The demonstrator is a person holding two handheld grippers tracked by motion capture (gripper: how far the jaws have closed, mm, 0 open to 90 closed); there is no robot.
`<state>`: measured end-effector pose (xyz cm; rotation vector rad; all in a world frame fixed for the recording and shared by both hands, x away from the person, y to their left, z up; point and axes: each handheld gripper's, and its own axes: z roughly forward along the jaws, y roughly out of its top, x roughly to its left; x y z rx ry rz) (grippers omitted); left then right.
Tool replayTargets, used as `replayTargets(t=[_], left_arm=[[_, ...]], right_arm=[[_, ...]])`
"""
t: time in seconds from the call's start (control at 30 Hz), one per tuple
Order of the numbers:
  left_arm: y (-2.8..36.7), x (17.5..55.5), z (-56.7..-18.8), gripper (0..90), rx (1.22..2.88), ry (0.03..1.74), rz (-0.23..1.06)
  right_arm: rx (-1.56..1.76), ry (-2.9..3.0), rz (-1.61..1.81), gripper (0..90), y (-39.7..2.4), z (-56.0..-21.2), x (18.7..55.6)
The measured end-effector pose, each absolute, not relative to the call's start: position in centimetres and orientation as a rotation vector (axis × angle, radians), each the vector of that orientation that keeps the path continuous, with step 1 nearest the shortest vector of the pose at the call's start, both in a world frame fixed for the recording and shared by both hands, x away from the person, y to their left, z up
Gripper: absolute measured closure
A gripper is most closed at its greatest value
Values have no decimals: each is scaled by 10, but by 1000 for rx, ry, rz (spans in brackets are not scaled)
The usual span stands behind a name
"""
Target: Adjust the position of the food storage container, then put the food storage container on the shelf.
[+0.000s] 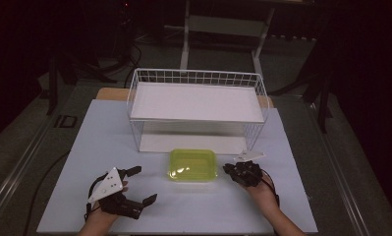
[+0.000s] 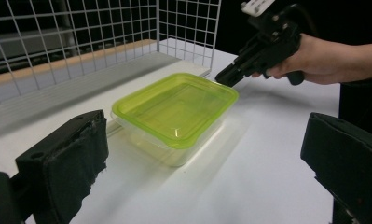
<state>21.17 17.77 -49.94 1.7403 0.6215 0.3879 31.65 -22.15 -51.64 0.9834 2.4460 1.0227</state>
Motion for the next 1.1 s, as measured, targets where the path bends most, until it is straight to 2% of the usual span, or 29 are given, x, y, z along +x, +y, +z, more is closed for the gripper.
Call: replayTargets(t=[0.1,0.13,0.17,0.3,0.33,0.37,0.4,0.6,0.67,0.77,0.97,1.0,1.1], left_arm=[[175,211,-500,15,1750,618,390],[175,211,-500,16,1750,618,390],[171,212,-501,16,1760,613,384],[165,215,-501,15,1765,628,360],[165,215,-501,15,1765,628,360],[161,218,-497,16,1769,625,353],[160,220,-496,16,1753,627,346],[155,225,-488,16,1797,708,341],[153,231,-484,16,1805,742,283],[149,236,-479,46,1796,747,263],[144,246,-474,37,1797,760,252],[141,254,-472,33,1797,789,184],[139,263,-470,33,1799,814,128]], right_arm=[[1015,2405,1043,722,-226,-506,307],[1015,2405,1043,722,-226,-506,307],[979,2369,1061,576,-226,-496,298],[977,2365,1166,351,-228,-482,291],[977,2365,1166,351,-228,-482,291],[965,2366,1216,234,-228,-474,288],[946,2369,1232,198,-228,-473,286],[901,2362,1283,198,-226,-462,274],[905,2332,1284,218,-225,-461,272],[934,2349,1356,221,-225,-461,274],[1048,2399,1350,216,-223,-464,284],[1111,2402,1329,171,-222,-465,292],[1137,2426,1327,152,-219,-464,299]])
